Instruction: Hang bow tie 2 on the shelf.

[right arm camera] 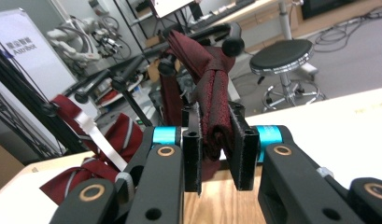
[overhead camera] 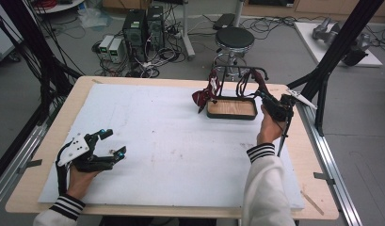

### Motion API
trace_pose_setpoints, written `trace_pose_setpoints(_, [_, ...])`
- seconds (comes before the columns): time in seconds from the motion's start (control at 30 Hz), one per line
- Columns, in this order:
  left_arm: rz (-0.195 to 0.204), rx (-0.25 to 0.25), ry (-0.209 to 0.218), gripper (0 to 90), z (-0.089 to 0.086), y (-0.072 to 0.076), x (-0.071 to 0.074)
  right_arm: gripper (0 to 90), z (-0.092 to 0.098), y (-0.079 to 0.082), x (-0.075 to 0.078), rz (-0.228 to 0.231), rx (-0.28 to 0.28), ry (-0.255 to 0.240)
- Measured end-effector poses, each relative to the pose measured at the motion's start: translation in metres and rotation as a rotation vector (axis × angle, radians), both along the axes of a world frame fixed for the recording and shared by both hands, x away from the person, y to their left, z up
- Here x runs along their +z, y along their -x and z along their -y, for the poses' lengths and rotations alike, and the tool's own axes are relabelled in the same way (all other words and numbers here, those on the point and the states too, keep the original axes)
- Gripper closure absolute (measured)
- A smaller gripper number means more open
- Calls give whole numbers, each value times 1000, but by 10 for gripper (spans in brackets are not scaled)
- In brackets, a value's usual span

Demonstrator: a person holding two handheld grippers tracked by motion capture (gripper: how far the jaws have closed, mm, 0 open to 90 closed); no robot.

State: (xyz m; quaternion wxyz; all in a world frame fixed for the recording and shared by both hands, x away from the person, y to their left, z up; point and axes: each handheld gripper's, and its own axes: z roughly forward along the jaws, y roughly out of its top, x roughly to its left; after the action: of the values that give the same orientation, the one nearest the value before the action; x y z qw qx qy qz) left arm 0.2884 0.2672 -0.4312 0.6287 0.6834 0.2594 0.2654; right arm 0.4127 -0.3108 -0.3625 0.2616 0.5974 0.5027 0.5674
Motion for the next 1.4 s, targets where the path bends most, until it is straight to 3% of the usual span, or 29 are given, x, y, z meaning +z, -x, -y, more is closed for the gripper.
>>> trace_pose_setpoints(0.27, [0,-6,-3,174,1,1,0,781,-2,-5,-7,-72,-2,53])
trace_pose_setpoints(0.83, [3,-8,-1,173,2,1,-1,762,-7,-7,-14,-89,24,127])
trace_pose_setpoints(1.0, [6,-7,3,174,2,1,-1,734,-9,-6,-13,-76,33,187])
trace_pose_setpoints(1.2, [11,-2,9,173,2,2,-1,600,-8,-8,-13,-44,79,224])
trace_pose_setpoints(1.4, [13,-1,10,174,1,1,-1,442,-8,-12,-17,-45,137,243])
